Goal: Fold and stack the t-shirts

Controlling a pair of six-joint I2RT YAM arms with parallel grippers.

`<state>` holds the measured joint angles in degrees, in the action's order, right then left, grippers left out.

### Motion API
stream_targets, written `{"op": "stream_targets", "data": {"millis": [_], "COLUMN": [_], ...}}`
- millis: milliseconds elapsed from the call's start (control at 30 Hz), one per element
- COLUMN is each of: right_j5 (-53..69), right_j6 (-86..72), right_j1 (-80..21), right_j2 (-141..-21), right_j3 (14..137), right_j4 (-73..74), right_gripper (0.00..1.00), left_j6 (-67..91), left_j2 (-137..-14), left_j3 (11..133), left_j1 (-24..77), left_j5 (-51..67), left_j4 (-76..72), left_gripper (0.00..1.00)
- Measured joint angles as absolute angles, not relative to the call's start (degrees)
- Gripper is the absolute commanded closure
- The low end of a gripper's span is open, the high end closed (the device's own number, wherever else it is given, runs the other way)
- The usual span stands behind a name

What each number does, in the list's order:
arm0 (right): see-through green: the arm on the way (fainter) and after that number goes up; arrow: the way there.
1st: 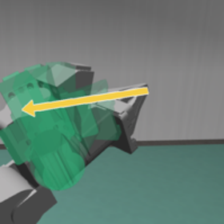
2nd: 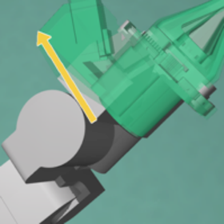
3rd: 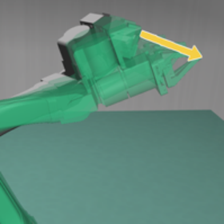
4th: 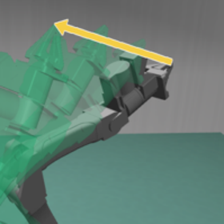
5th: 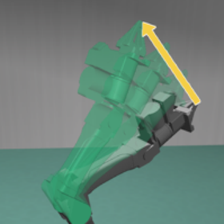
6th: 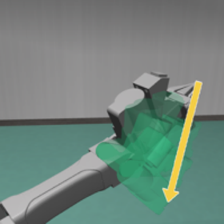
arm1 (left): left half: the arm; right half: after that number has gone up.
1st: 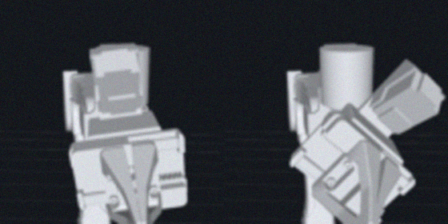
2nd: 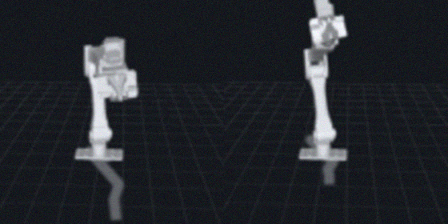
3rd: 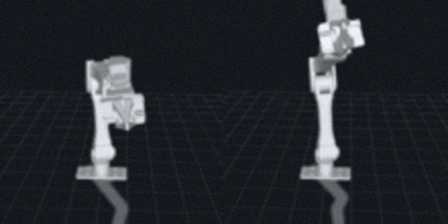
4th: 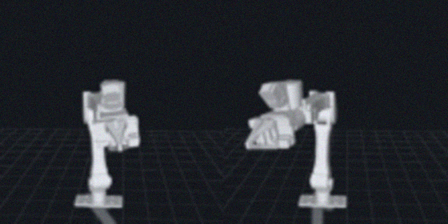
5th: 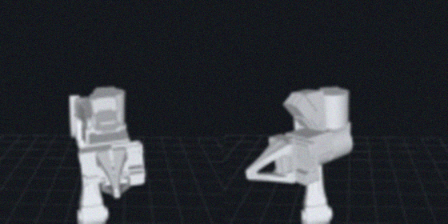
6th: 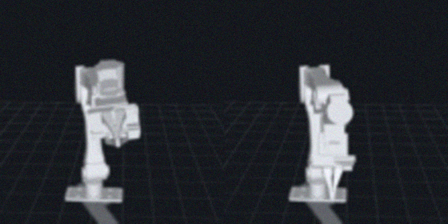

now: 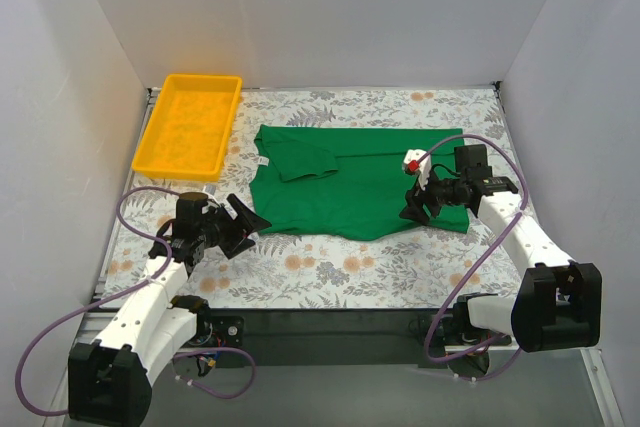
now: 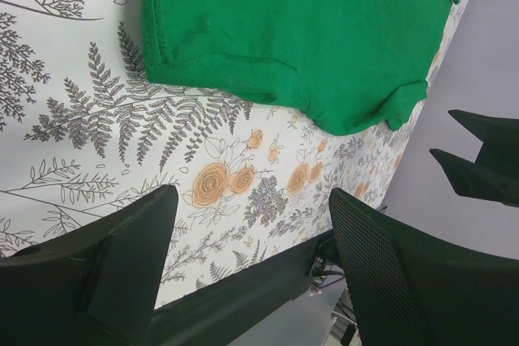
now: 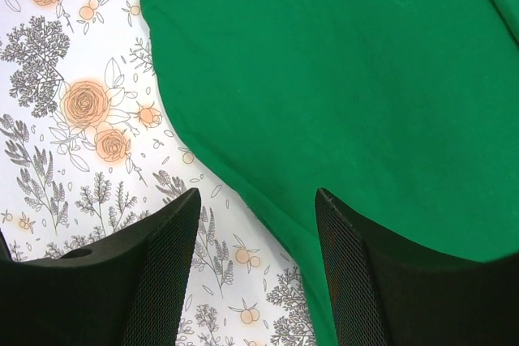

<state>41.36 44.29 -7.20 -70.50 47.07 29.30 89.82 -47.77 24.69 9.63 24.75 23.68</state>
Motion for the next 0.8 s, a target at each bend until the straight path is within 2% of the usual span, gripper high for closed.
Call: {"op": "stream_targets", "data": {"millis": [433,800], "right_j5": [42.17,42.39], "right_j6": [44.07,44.07], "right_j1": [-6.74,-6.37], "right_j2": [-70.48,-70.46], "right_j3": [47.07,47.05], "right_j4": [28.88,28.88], "right_gripper": [0.34,0.34], "left_j6": [90.96,93.71], "left_j2": [-48.01,-50.22], "left_j3": [23.51,22.79], "left_j1": [12.01,17.54], "left_j5": [24.38,19.49], "left_j4": [23.14,22.61], "left_gripper": [0.27,0.29]}}
